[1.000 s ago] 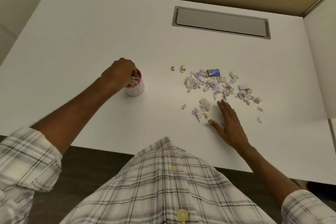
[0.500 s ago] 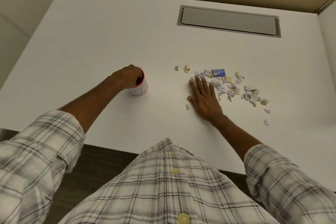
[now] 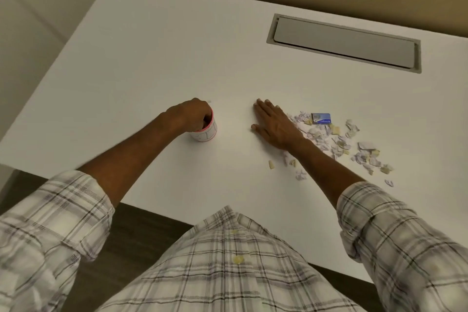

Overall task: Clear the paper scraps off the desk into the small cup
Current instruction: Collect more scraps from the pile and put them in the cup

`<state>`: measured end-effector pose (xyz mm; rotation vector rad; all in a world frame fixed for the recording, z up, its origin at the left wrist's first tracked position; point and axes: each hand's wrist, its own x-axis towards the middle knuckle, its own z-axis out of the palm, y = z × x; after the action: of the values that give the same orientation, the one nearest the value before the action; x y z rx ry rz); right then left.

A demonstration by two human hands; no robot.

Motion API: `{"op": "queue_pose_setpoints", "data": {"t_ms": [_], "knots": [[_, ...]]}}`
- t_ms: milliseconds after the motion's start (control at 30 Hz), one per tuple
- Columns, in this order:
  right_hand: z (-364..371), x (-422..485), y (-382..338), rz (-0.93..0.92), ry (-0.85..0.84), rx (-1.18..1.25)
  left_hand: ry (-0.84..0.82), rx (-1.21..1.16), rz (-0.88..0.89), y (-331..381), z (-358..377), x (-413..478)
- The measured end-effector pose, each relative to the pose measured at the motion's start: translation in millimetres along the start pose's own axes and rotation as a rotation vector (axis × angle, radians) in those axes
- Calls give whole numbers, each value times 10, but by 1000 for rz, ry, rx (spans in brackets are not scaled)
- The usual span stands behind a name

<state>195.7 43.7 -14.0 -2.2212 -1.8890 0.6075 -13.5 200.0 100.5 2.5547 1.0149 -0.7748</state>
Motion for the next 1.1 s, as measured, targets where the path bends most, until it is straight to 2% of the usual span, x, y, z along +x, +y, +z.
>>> {"op": "queue_pose_setpoints", "data": {"t_ms": [100, 167, 267, 367, 467, 600, 700, 900, 1100], "knots": [[25, 52, -138, -192, 23, -41, -109, 0, -101, -32, 89, 122], [13, 176, -256, -275, 44, -62, -133, 36, -83, -55, 116, 170], [-34, 466, -484, -301, 23, -62, -156, 75, -85, -40, 144, 204], [-73, 771, -669, -333, -72, -140, -215, 67, -144, -3, 125, 203], [-82, 943, -720, -352, -151, -232, -210, 91, -64, -28, 90, 210], [-124, 934, -653, -375, -142, -269, -226, 78, -70, -41, 63, 205], [-104, 628, -527, -385, -74, -234, -223, -13, -128, -27, 65, 167], [99, -614, -33, -329, 134, -185, -194, -33, -92, -81, 97, 155], [189, -1662, 404, -112, 287, -188, -171, 49, -1, -126, 98, 142]]}}
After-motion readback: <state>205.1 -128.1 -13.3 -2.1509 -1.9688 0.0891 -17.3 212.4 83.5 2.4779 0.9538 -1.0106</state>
